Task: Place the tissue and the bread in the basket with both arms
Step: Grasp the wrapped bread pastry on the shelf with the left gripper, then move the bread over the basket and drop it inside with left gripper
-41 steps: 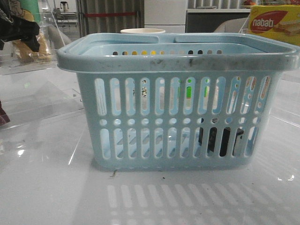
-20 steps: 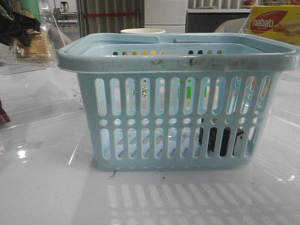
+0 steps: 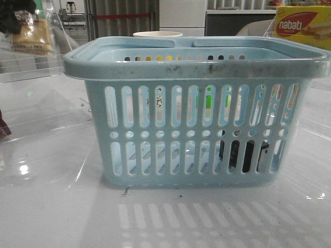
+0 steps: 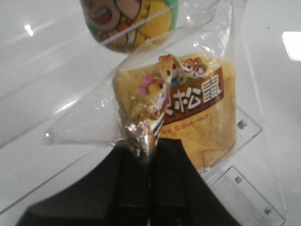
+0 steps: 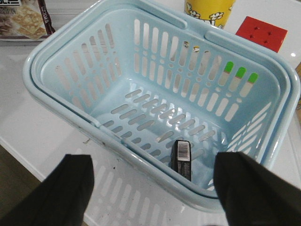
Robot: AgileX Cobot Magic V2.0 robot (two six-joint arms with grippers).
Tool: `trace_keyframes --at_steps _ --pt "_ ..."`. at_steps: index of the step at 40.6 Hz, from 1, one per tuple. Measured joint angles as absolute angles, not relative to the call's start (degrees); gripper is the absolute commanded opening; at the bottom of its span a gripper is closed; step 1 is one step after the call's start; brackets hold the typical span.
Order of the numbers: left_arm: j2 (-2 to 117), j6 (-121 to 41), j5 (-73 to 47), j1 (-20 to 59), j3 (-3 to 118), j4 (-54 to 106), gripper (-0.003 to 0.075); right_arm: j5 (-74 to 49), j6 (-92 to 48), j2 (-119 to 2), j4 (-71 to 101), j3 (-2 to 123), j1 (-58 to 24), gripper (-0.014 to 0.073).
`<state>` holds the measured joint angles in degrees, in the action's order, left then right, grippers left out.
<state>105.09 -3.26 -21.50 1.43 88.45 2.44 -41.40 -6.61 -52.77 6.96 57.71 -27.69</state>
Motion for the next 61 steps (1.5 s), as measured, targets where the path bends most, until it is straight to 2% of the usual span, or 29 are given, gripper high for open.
trace_keyframes --at_steps 12,19,25,37,47,50,52,55,57,61 --pt "92.13 -4.53 -29.44 3.3 88.45 2.33 0.0092 -41.4 -6.61 -52.77 6.96 57.71 -27.69 0.0623" --pt "85.67 -8.76 -35.31 9.33 88.45 2.33 0.0092 -41.4 -6.61 -52.77 6.96 57.71 -27.69 0.0623" --pt "82.87 -11.6 -38.99 17.99 88.45 2.33 0.0092 -41.4 -6.61 -52.77 6.96 57.71 -27.69 0.0623" --pt "87.18 -13.33 -42.32 32.95 88.54 2.53 0.0092 -41.4 -6.61 -52.77 6.96 57.71 -27.69 0.0623" --pt "95.27 -13.33 -42.42 37.46 88.54 2.67 0.0097 -41.4 -6.61 -52.77 6.96 57.71 -27.69 0.0623" --pt "97.21 -13.33 -42.42 37.61 88.54 3.63 0.0133 -41.4 -6.61 -52.77 6.96 57.71 -27.69 0.0623" --pt "98.17 -13.33 -42.42 37.7 88.54 4.14 0.0184 -41.4 -6.61 -52.77 6.96 57.71 -27.69 0.0623" --pt "99.43 -13.33 -42.42 37.7 88.54 5.03 0.0295 -41.4 -6.61 -52.77 6.96 57.71 -27.69 0.0623" --pt "99.79 -13.33 -42.42 37.7 88.54 5.6 0.0396 -41.4 -6.61 -52.77 6.96 57.71 -27.69 0.0623" --pt "100.07 -13.33 -42.31 37.7 88.54 6.31 0.0502 -41.4 -6.61 -52.77 6.96 57.71 -27.69 0.0623"
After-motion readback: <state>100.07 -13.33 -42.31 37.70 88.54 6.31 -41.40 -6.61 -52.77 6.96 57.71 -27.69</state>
